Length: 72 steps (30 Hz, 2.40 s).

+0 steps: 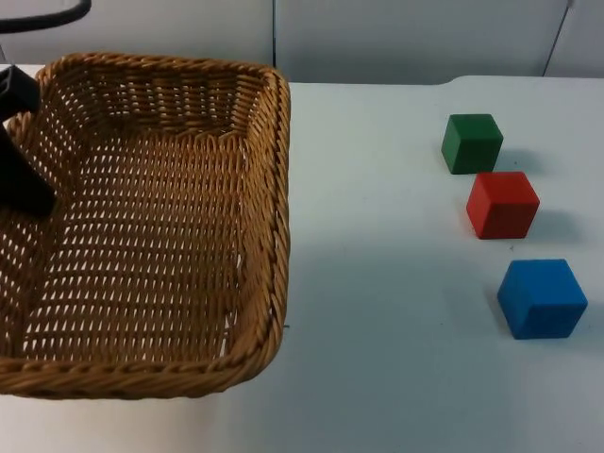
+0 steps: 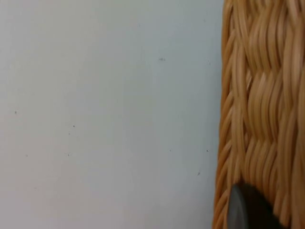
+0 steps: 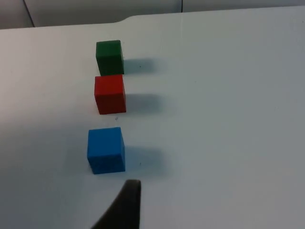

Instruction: Pick up the basket with the left hand and place the blue cube into the basket with the right hand.

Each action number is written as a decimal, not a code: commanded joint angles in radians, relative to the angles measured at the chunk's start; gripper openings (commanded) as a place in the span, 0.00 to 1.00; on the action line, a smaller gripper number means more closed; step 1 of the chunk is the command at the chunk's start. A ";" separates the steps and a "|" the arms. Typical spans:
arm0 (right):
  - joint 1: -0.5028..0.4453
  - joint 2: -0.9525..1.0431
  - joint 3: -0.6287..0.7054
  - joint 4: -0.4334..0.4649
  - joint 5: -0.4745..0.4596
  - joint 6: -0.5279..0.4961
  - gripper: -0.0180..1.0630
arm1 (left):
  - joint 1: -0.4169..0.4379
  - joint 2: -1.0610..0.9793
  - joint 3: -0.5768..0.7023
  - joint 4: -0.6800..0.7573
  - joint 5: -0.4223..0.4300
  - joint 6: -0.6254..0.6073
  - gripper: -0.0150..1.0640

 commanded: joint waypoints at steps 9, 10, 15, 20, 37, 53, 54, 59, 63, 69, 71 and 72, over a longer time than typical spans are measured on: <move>-0.005 0.081 -0.047 0.078 0.010 -0.016 0.95 | 0.002 -0.017 0.003 -0.091 0.060 0.060 0.01; -0.005 0.113 -0.062 0.096 -0.001 -0.039 0.94 | 0.002 -0.017 0.003 -0.091 0.060 0.060 0.01; -0.005 0.286 -0.145 0.195 -0.086 -0.112 0.94 | 0.002 -0.017 0.003 -0.094 0.058 0.065 0.01; -0.005 0.527 -0.224 0.268 -0.150 -0.169 0.94 | 0.002 -0.017 0.003 -0.094 0.058 0.069 0.01; 0.045 1.123 -0.244 0.286 -0.387 -0.118 0.94 | 0.002 -0.017 0.003 -0.094 0.047 0.069 0.01; 0.325 1.469 -0.242 -0.262 -0.658 0.661 0.94 | 0.002 -0.017 0.003 -0.096 0.049 0.069 0.01; 0.332 1.490 -0.242 -0.255 -0.693 0.662 0.94 | 0.002 -0.017 0.003 -0.096 0.049 0.069 0.01; 0.332 1.590 -0.242 -0.264 -0.732 0.683 0.94 | 0.002 -0.017 0.003 -0.096 0.051 0.069 0.01; 0.332 1.671 -0.242 -0.264 -0.782 0.704 0.94 | 0.002 -0.017 0.003 -0.096 0.053 0.069 0.01; 0.332 1.798 -0.244 -0.266 -0.872 0.728 0.90 | 0.002 -0.017 0.003 -0.094 0.057 0.069 0.01; 0.332 1.818 -0.244 -0.269 -0.884 0.728 0.90 | 0.002 -0.017 0.003 -0.094 0.059 0.069 0.01; 0.332 1.833 -0.244 -0.273 -0.896 0.728 0.90 | 0.002 -0.017 0.003 -0.094 0.061 0.069 0.01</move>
